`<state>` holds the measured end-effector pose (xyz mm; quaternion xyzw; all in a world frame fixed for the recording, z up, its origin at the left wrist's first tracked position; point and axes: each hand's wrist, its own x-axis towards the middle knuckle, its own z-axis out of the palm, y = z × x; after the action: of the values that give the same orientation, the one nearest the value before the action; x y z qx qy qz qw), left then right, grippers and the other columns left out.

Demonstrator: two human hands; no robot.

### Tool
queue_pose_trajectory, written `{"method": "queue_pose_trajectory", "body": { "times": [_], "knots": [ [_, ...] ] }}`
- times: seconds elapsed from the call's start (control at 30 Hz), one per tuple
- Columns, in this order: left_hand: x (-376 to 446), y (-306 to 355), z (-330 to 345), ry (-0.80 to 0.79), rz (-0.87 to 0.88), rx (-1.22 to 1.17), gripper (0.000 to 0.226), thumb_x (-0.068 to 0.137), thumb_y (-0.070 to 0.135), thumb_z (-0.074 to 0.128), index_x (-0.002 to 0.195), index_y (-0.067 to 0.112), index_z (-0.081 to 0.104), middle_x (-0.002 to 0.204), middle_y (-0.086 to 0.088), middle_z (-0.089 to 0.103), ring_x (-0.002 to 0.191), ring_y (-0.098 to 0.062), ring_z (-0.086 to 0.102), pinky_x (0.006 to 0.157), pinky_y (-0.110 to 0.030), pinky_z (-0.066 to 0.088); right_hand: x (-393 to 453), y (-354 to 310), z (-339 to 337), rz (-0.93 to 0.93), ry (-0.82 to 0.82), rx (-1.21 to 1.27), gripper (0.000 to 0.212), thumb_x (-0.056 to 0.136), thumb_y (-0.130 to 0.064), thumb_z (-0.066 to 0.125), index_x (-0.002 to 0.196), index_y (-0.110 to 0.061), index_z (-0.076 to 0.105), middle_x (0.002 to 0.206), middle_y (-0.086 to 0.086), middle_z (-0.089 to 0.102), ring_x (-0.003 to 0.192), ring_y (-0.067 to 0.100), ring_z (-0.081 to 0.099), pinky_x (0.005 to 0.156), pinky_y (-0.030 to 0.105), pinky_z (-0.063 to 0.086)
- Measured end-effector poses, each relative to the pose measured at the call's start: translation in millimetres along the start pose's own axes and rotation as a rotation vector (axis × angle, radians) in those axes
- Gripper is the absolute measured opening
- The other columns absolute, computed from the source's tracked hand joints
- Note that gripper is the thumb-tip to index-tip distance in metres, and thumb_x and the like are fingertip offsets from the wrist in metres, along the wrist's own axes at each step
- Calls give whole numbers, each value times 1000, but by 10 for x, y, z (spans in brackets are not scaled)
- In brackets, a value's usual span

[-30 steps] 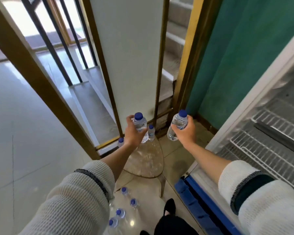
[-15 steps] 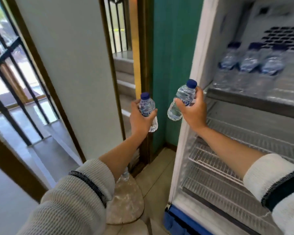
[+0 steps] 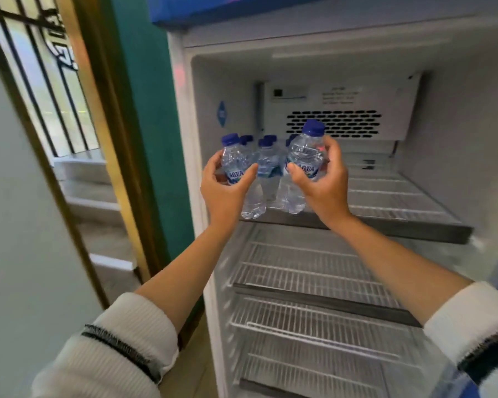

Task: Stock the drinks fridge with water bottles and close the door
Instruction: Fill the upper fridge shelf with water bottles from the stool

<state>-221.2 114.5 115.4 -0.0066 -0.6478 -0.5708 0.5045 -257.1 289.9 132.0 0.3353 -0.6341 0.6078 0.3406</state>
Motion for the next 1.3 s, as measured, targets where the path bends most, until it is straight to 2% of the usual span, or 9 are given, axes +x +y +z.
{"method": "queue_pose_trajectory", "body": {
  "times": [0.23,0.33,0.43,0.77,0.9,1.0,1.13,1.2,1.3],
  "knots": [
    [-133,-25,491,16,48,-32,68,70,34,86,129,22,55,117,8,59,106,-7,61,89,-27,55,328,421,-490,80,125,-99,59,79,-22,79,125,-22,43,107,-21,59,93,-8,63,80,17,53],
    [-140,-46,547,18,89,1,69,71,30,85,132,22,53,114,14,54,106,-2,58,91,-19,51,451,641,-570,137,42,-157,60,78,-24,79,126,-15,44,104,-22,58,88,-13,61,76,11,51],
    [-126,-78,569,8,103,26,71,72,33,84,134,22,51,114,20,52,109,-4,58,92,-23,52,549,804,-553,207,-54,-205,64,78,-27,79,129,-16,43,107,-13,58,85,-8,58,76,12,50],
    [-108,-87,616,-17,94,60,74,73,35,81,138,18,48,117,12,51,108,-6,58,88,-17,52,656,1107,-494,341,-234,-188,62,80,-23,77,131,-12,42,111,-3,59,86,-7,56,65,1,45],
    [-108,-110,626,-5,108,54,73,73,34,81,137,17,49,117,11,52,110,-8,58,90,-24,54,670,1127,-463,368,-271,-169,66,79,-31,78,133,-16,43,112,-6,59,89,-3,58,68,7,47],
    [-101,-127,645,5,103,45,72,73,33,81,136,19,49,114,18,51,107,-5,59,88,-22,54,683,1139,-476,371,-295,-164,65,79,-32,78,133,-18,44,110,-8,58,88,-7,57,66,7,47],
    [-109,-144,674,23,124,47,70,75,31,81,136,19,50,116,8,53,105,-3,58,87,-17,52,660,1154,-517,363,-312,-145,66,81,-33,75,136,-19,43,114,-8,58,94,-4,57,73,9,46],
    [-126,-128,706,35,148,60,69,74,33,82,134,19,51,118,4,54,106,-4,58,86,-13,50,643,1151,-517,367,-325,-133,62,87,-38,67,140,-20,40,120,-3,59,101,7,59,79,15,48],
    [-175,-61,781,52,169,75,67,72,40,82,129,20,52,116,6,54,104,-6,57,84,-15,50,618,1143,-502,408,-312,-212,53,98,-51,37,143,-23,33,132,7,55,109,19,58,90,39,52]
  ]
}}
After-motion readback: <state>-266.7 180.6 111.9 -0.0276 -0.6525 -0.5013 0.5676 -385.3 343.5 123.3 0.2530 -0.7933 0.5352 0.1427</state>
